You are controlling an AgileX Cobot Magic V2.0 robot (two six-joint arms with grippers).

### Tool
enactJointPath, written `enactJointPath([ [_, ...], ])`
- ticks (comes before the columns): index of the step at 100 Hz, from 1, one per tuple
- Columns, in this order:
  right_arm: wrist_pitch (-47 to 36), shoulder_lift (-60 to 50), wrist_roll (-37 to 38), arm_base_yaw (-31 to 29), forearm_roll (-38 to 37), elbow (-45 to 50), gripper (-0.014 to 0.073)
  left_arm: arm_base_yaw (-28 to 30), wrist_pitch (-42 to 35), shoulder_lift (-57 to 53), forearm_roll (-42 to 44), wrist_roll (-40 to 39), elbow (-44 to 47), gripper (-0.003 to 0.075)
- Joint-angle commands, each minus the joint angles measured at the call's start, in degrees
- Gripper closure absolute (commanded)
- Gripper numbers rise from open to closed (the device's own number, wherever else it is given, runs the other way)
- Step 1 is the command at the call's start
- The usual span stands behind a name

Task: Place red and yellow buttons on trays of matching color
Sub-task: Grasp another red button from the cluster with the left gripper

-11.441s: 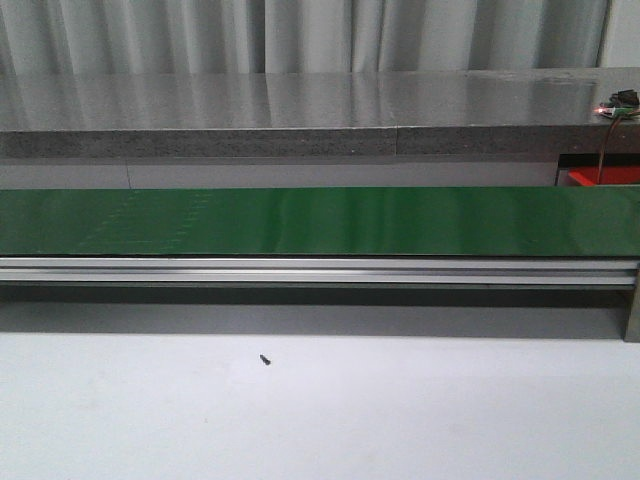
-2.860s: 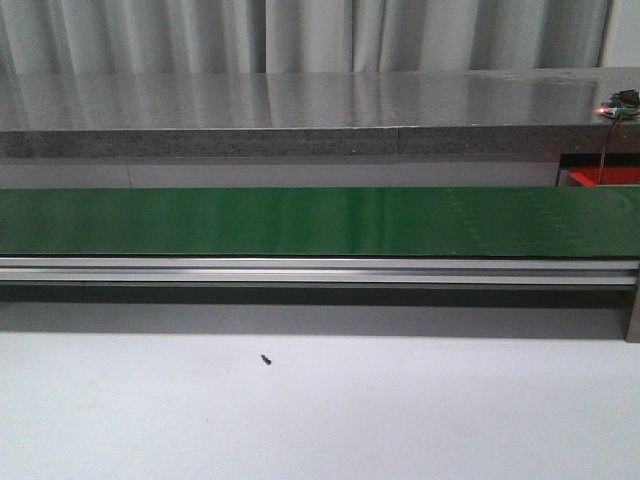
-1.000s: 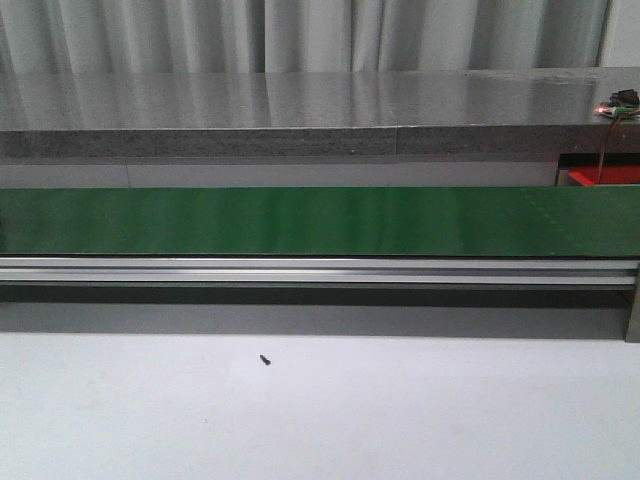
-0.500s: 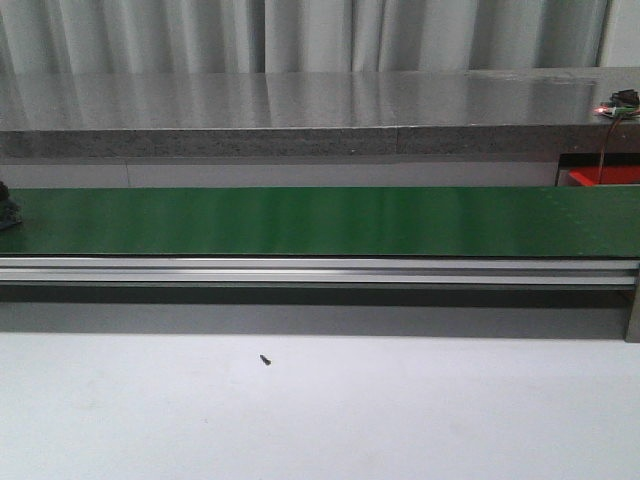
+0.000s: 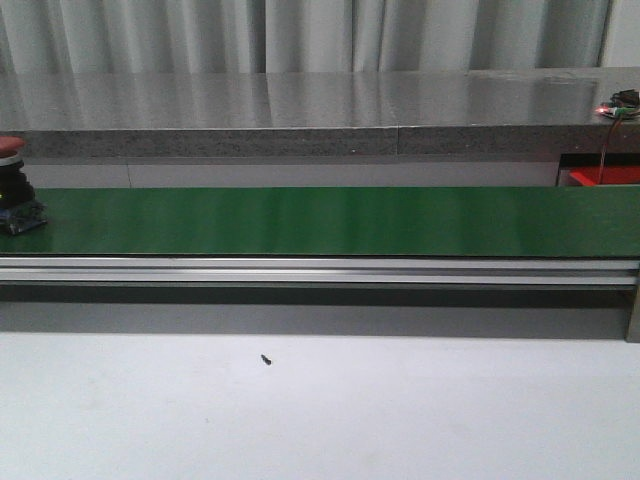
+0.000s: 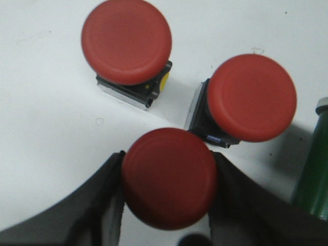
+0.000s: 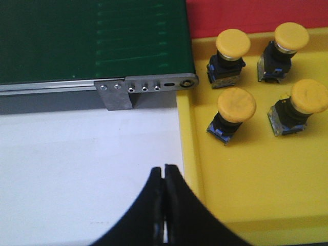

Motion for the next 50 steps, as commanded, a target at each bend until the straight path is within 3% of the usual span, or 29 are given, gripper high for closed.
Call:
enactJointPath([
  [1, -3.2, 0.0, -0.4, 0.0, -0.6, -1.4, 0.0661, 0.1, -2.6, -3.2, -0.9, 0.2, -1.8, 0.0505],
  [50, -3.2, 0.0, -0.4, 0.0, -0.6, -1.4, 0.0661, 0.1, 1.1, -17.7, 2.4, 0.5, 1.3, 0.0523],
])
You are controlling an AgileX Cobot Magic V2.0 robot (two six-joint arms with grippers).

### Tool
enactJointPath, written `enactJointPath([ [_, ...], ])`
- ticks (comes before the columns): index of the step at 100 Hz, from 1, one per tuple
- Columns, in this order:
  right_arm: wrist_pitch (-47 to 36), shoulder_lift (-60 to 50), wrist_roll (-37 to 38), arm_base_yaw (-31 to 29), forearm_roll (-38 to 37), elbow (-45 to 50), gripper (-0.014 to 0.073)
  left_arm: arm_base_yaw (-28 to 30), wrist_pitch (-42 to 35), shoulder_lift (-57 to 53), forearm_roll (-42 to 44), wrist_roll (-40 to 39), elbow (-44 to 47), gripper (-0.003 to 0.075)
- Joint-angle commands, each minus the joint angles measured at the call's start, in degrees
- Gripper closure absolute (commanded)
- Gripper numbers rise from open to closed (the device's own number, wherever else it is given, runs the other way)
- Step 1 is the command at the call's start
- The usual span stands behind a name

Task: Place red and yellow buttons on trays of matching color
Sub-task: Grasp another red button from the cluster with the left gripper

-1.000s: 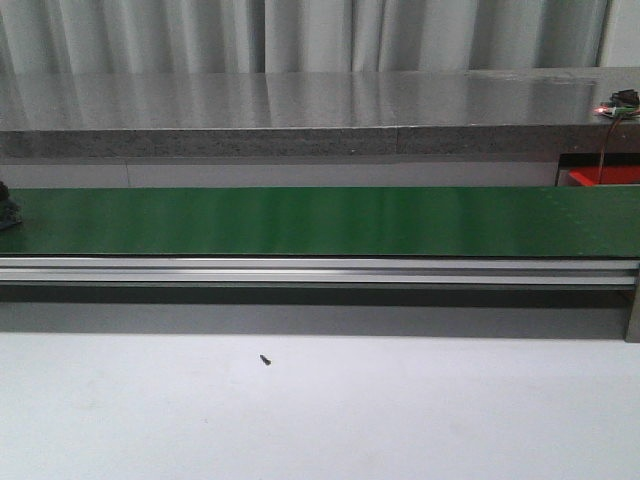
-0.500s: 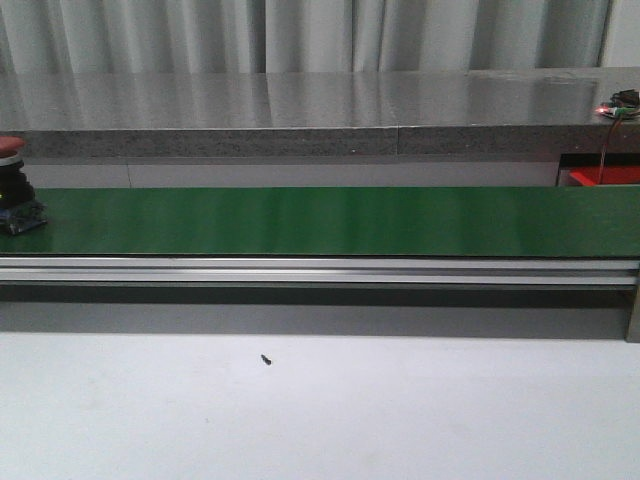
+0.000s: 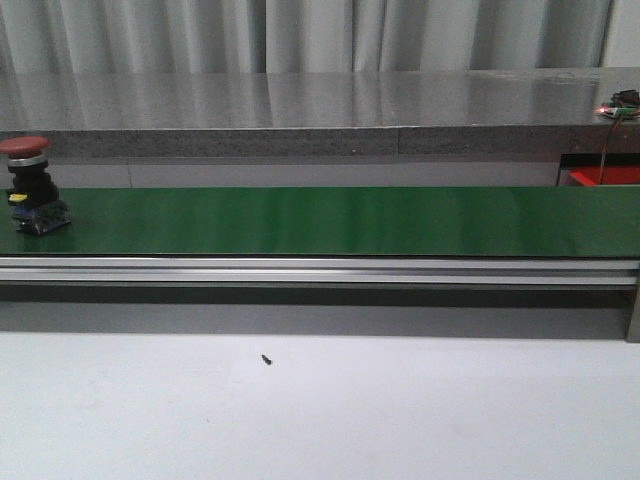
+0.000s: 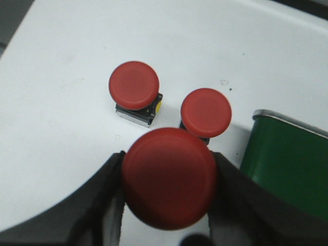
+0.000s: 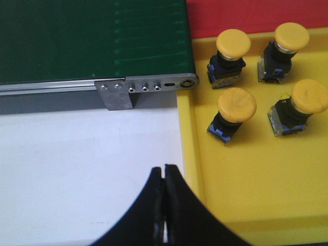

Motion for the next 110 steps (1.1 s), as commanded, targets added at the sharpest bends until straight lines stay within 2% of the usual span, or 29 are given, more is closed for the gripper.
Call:
enactJointPath([
  [1, -3.2, 0.0, -0.4, 0.0, -0.6, -1.4, 0.0661, 0.1, -2.1, -6.2, -0.4, 0.0, -0.1, 0.0523],
  [24, -3.2, 0.0, -0.4, 0.0, -0.6, -1.4, 0.0661, -2.1, -1.4, -11.4, 2.4, 0.0, 3.2, 0.0523],
  [64, -3.2, 0.0, -0.4, 0.0, -0.6, -1.4, 0.0661, -10.4, -0.3, -11.3, 9.0, 0.3, 3.7, 0.0523],
  [110, -3.2, 0.0, -0.4, 0.0, -0.6, -1.4, 0.0661, -10.7, -1.0, -8.2, 10.2, 0.3, 3.7, 0.0523],
])
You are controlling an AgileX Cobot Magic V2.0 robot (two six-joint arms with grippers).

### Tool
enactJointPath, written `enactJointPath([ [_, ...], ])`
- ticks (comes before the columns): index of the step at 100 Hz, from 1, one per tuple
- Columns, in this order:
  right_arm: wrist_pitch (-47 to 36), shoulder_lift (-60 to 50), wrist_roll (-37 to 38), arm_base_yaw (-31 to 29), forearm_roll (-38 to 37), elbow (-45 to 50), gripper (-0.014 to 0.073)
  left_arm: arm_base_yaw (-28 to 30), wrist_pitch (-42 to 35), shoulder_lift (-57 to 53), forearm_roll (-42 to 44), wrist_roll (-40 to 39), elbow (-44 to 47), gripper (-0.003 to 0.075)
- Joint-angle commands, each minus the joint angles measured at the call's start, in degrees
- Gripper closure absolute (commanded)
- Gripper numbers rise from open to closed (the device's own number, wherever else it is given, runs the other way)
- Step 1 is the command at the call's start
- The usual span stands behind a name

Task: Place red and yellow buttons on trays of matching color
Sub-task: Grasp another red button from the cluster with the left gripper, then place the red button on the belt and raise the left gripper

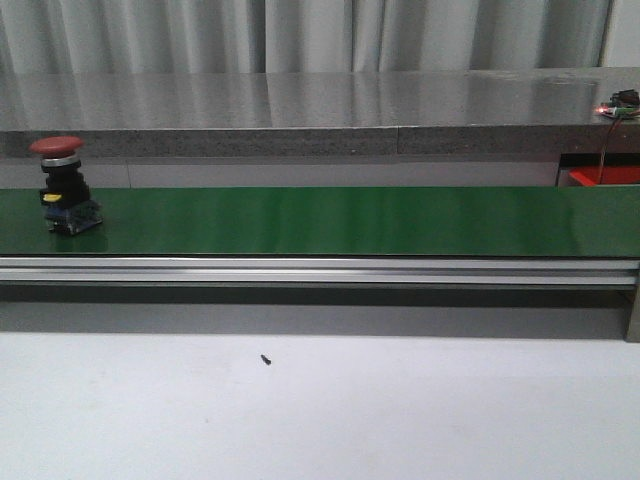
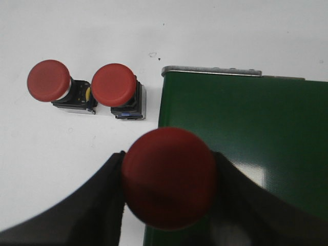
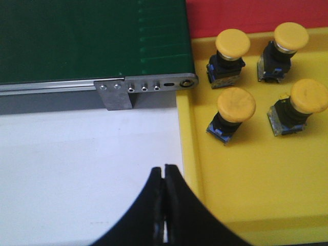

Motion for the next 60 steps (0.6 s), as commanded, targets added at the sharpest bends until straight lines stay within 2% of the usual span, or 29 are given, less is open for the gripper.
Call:
enactJointPath([
  [1, -3.2, 0.0, -0.4, 0.0, -0.5, -1.4, 0.0661, -0.4, -3.6, -1.6, 0.0, -0.3, -1.5, 0.0523],
  [31, -3.2, 0.0, -0.4, 0.0, -0.5, -1.4, 0.0661, -0.4, -3.4, 0.0, 0.0, 0.2, -1.5, 0.0502],
  [36, -3.2, 0.0, -0.4, 0.0, -0.5, -1.4, 0.0661, -0.4, -3.1, 0.0, -0.7, 1.0, -1.5, 0.0457],
  [53, -3.2, 0.0, -0.4, 0.0, -0.5, -1.4, 0.0661, -0.4, -2.7, -0.1, -2.0, 1.0, -1.5, 0.0222],
  [60, -3.2, 0.0, -0.4, 0.0, -0.5, -1.4, 0.0661, -0.4, -2.6, -0.5, -3.0, 1.0, -1.5, 0.0171],
])
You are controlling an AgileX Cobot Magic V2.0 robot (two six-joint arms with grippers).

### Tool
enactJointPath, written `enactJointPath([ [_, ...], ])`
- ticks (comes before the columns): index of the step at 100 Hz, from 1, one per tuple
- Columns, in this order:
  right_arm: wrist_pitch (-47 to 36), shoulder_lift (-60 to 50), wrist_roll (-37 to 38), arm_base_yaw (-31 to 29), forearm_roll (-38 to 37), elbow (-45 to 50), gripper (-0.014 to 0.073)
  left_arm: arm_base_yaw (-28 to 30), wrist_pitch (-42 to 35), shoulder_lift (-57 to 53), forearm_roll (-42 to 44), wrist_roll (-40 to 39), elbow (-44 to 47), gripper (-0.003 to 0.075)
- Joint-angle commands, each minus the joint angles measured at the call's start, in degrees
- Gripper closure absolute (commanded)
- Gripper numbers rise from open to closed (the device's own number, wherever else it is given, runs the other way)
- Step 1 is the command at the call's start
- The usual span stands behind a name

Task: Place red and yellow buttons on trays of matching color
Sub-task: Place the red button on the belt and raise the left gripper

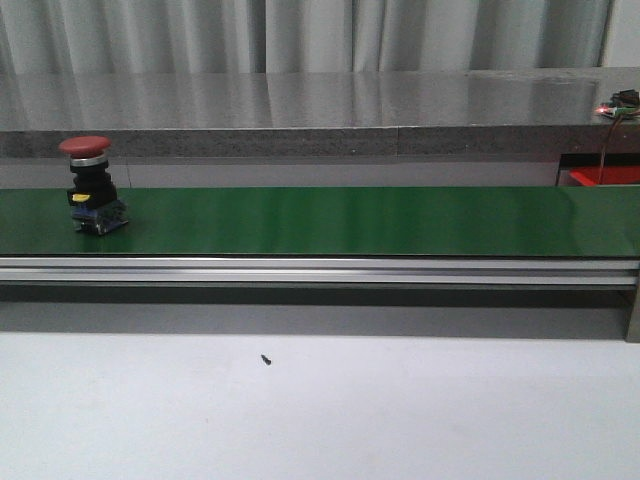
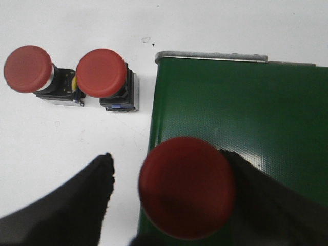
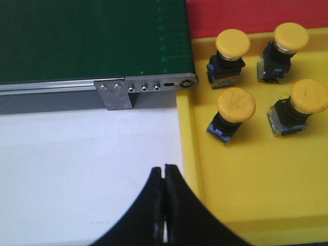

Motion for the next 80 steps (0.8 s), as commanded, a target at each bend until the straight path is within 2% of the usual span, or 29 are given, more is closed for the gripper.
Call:
enactJointPath([
  [1, -3.2, 0.0, -0.4, 0.0, -0.5, -1.4, 0.0661, -0.4, -2.5, -3.3, -2.1, 0.4, -1.5, 0.0167],
  [23, -3.2, 0.0, -0.4, 0.0, -0.5, -1.4, 0.0661, -0.4, -1.5, -7.8, -8.9, 1.8, -1.5, 0.0162],
  [39, -3.2, 0.0, -0.4, 0.0, -0.5, -1.4, 0.0661, -0.4, 1.7, -11.4, -10.8, 2.3, -1.3, 0.0164],
  [48, -3.2, 0.0, -0.4, 0.0, -0.5, -1.4, 0.0661, -0.4, 3.1, -13.8, -13.1, 4.1, -0.6, 0.0187],
  [60, -3.2, 0.0, -0.4, 0.0, -0.5, -1.4, 0.0661, -0.4, 3.2, -18.0, -17.8, 7.6, 2.6, 0.0303],
  [80, -3.2, 0.0, -0.4, 0.0, -0.5, -1.4, 0.0661, -0.4, 3.1, -25.4, -20.7, 9.0, 8.8, 0.0635],
])
